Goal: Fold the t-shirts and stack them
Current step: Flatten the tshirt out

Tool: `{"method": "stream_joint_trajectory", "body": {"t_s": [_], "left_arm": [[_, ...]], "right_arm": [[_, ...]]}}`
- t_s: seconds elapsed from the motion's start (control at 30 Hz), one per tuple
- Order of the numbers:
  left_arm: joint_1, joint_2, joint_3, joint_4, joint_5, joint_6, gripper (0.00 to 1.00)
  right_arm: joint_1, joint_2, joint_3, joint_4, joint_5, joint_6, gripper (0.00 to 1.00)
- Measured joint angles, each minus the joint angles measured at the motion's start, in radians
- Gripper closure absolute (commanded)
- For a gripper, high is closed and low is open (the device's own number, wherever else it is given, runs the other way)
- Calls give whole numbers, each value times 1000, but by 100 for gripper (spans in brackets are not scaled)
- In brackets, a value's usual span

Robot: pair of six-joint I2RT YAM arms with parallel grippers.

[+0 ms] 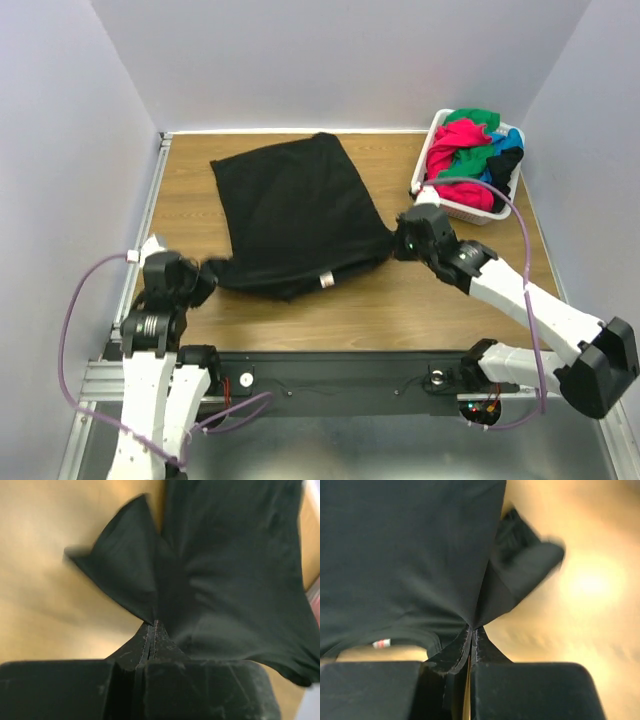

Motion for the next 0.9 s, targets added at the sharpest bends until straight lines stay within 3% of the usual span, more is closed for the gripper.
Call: {"method": "stream_joint_trajectory", "body": {"t_s": [0.2,0.67,0.9], "left_arm": [[0,-248,-24,-140,104,-35,100],[0,-183,-25,-140,143,-39,100],[0,-163,-63,-60,166,-62,100]], "right_arm": [[-1,-137,-156,-90,0,87,100],[-1,-181,-241,-182,-14,187,100],[-1,-122,-170,-240,-3,183,100]]}}
